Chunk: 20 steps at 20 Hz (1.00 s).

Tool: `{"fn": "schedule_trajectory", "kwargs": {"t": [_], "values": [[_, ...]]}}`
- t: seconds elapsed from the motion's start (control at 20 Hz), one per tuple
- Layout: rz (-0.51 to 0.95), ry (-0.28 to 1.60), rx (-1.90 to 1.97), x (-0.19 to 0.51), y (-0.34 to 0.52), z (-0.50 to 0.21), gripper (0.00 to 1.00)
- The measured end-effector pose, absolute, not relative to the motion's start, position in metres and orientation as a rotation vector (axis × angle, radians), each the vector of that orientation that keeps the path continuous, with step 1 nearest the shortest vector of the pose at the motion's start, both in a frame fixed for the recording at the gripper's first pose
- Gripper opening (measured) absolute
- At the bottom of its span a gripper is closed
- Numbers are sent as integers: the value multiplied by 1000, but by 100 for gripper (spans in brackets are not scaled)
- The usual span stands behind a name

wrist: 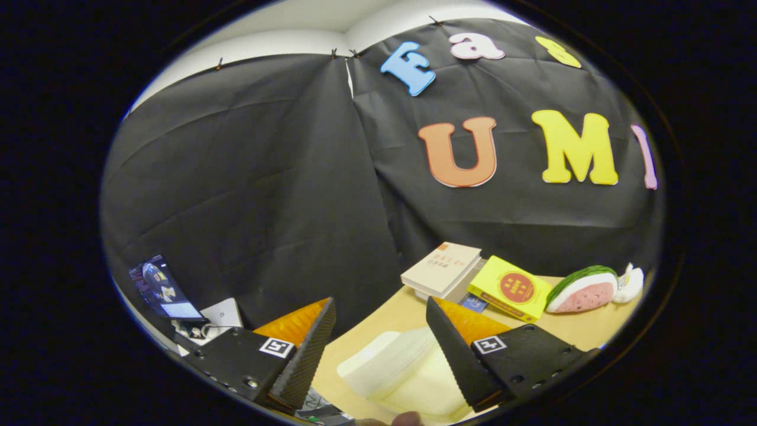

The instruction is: Open the storage box then place both shoes into the box .Put the left shoe in first, then the right shoe, with the right side of both shoes facing outward in a uniform manner.

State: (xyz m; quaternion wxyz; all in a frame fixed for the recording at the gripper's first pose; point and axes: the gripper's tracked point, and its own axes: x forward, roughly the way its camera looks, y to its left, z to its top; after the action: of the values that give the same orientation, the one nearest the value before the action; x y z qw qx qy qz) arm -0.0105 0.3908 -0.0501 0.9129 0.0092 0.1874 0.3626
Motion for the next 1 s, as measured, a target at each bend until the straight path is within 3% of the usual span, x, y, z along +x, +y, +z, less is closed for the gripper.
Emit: {"fn": "schedule_trajectory", "kwargs": {"t": [0.45,0.7,1.0], "values": [[479,322,-25,15,178,-72,95],[331,408,-3,12,66,-133,95],[242,618,23,8,0,-247,95]]}}
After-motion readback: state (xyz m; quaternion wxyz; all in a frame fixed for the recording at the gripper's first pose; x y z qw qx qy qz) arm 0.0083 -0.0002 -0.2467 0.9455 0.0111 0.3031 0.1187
